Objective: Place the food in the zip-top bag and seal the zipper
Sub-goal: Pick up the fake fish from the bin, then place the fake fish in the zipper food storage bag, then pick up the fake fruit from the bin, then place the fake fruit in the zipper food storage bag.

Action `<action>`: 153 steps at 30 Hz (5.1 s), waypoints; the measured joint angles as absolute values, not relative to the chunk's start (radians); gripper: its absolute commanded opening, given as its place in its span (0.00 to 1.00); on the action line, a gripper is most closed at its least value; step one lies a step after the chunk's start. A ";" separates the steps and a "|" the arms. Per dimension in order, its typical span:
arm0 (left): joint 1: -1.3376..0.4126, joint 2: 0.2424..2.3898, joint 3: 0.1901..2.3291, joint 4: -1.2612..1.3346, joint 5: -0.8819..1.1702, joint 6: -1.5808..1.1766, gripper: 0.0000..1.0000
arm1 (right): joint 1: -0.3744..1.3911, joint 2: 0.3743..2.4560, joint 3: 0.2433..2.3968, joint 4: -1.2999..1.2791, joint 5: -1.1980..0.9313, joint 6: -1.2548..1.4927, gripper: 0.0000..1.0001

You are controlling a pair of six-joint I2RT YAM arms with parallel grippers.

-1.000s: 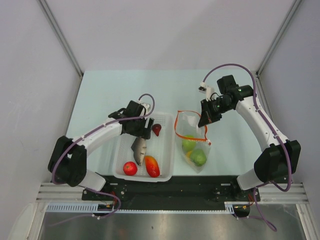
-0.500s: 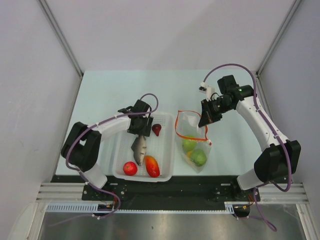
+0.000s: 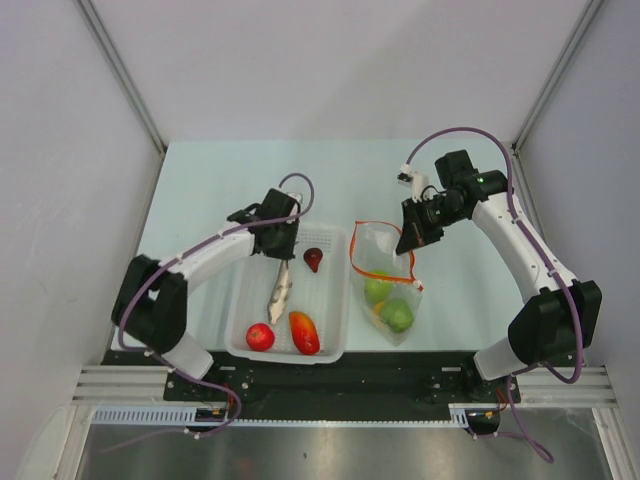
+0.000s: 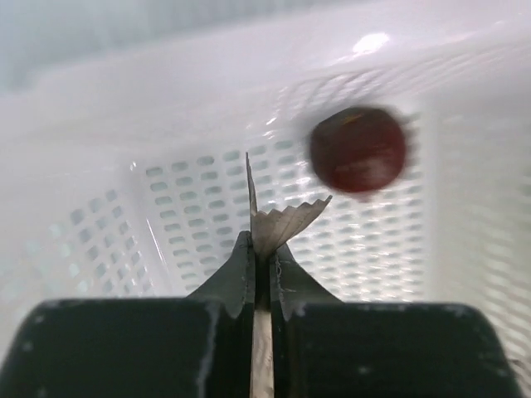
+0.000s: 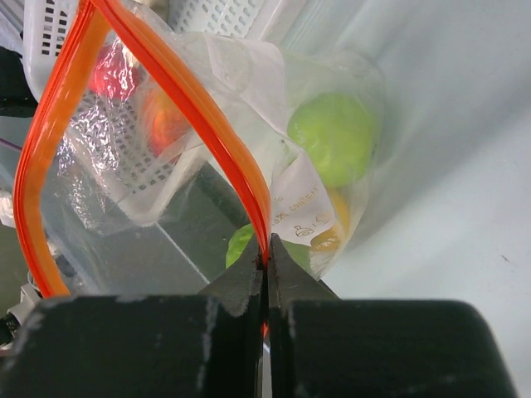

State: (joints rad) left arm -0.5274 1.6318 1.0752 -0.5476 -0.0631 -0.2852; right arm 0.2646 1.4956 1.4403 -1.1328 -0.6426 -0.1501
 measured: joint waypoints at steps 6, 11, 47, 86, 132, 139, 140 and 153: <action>-0.590 1.404 1.262 -0.564 -0.075 -0.280 0.00 | 0.263 1.496 1.440 -1.132 -0.679 -0.151 0.00; -0.714 1.352 1.541 -0.523 -0.157 -0.265 0.00 | 0.263 1.496 1.440 -1.132 -0.717 -0.151 0.00; -1.165 1.542 1.475 -0.252 -0.649 -0.254 0.60 | 0.241 1.496 1.440 -1.132 -0.812 -0.139 0.00; -0.633 1.340 0.980 -0.575 0.332 0.218 1.00 | 0.245 1.490 1.460 -1.147 -0.812 -0.161 0.00; -0.709 1.296 1.383 -0.999 0.577 1.298 0.40 | 0.280 1.488 1.459 -1.140 -0.792 -0.162 0.00; -0.770 1.335 1.555 -0.752 0.601 1.167 0.42 | 0.303 1.489 1.463 -1.146 -0.795 -0.165 0.00; -0.788 1.353 1.561 -0.733 0.596 1.169 0.43 | 0.305 1.489 1.464 -1.147 -0.795 -0.167 0.00; -0.927 1.445 1.536 -0.677 0.524 1.223 1.00 | 0.306 1.489 1.467 -1.155 -0.793 -0.180 0.00</action>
State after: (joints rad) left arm -0.9272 1.4452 1.5360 -0.6769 0.5236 1.2228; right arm 0.3058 1.4887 1.4670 -1.1545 -0.7933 -0.1802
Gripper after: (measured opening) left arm 0.994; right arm 0.010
